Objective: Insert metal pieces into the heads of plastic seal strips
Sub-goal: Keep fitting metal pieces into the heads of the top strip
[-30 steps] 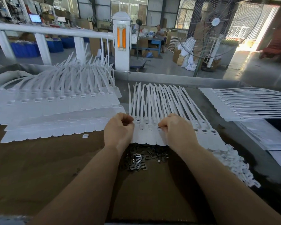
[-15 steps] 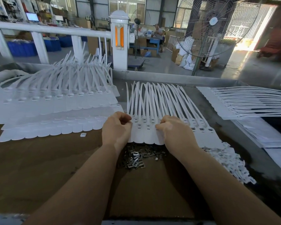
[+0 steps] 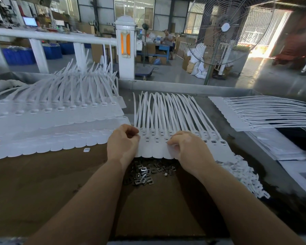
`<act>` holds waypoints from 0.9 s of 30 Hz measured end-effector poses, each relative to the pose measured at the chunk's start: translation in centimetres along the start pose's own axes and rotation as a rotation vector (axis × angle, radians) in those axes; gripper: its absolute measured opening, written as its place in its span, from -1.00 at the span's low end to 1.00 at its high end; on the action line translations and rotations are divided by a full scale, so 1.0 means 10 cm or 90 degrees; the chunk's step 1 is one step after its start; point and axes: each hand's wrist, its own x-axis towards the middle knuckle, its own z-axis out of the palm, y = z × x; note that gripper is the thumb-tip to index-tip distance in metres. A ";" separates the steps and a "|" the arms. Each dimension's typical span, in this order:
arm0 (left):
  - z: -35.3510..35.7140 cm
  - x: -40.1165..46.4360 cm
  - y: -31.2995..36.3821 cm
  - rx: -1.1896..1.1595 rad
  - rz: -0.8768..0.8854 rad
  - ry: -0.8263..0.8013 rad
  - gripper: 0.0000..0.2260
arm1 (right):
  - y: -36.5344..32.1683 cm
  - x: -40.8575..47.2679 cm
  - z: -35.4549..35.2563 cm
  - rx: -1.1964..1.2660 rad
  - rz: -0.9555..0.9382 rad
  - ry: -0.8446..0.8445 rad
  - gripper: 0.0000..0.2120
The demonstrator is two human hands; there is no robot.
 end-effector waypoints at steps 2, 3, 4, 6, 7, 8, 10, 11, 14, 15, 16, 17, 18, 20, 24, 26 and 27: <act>0.00 0.01 0.00 0.001 0.000 0.003 -0.93 | 0.03 -0.05 -0.05 0.061 0.018 0.015 -0.71; 0.01 0.01 0.00 -0.002 -0.001 0.004 -0.93 | 0.05 -0.08 -0.09 0.079 0.029 0.025 -0.74; 0.01 0.02 0.00 -0.005 -0.001 0.005 -0.93 | 0.08 -0.12 -0.11 0.087 0.040 0.038 -0.77; 0.02 0.02 0.00 -0.006 -0.002 0.005 -0.91 | 0.14 -0.20 -0.18 0.097 0.066 0.076 -0.81; 0.02 0.03 0.00 -0.006 -0.003 0.006 -0.90 | 0.17 -0.24 -0.21 0.109 0.081 0.090 -0.83; 0.03 0.03 0.00 -0.006 -0.004 0.007 -0.90 | 0.19 -0.27 -0.25 0.117 0.093 0.096 -0.84; 0.03 0.04 -0.01 -0.009 -0.005 0.008 -0.90 | 0.23 -0.34 -0.32 0.103 0.104 0.073 -0.85; 0.03 0.04 -0.01 -0.012 -0.006 0.009 -0.90 | 0.24 -0.37 -0.34 0.086 0.106 0.047 -0.86; 0.04 0.05 -0.01 -0.012 -0.005 0.011 -0.89 | 0.25 -0.44 -0.39 0.016 0.101 -0.034 -0.88; 0.04 0.05 -0.01 -0.011 -0.006 0.012 -0.89 | 0.24 -0.45 -0.39 -0.001 0.097 -0.055 -0.89; 0.04 0.05 -0.01 -0.011 -0.007 0.013 -0.89 | 0.23 -0.46 -0.38 -0.015 0.094 -0.074 -0.90; 0.05 0.05 -0.01 -0.011 -0.007 0.014 -0.90 | 0.21 -0.47 -0.37 -0.030 0.095 -0.091 -0.89; 0.05 0.05 -0.02 -0.011 -0.006 0.014 -0.90 | 0.19 -0.48 -0.35 -0.044 0.098 -0.103 -0.87; 0.05 0.05 -0.02 -0.011 -0.004 0.014 -0.90 | 0.18 -0.49 -0.33 -0.058 0.105 -0.117 -0.86; 0.04 0.05 -0.02 -0.005 0.001 0.015 -0.90 | 0.17 -0.49 -0.30 -0.061 0.094 -0.108 -0.86; 0.04 0.05 -0.02 -0.004 0.001 0.013 -0.90 | 0.18 -0.49 -0.28 -0.069 0.081 -0.087 -0.85; 0.04 0.05 -0.02 -0.006 0.001 0.013 -0.90 | 0.18 -0.49 -0.27 -0.070 0.075 -0.079 -0.85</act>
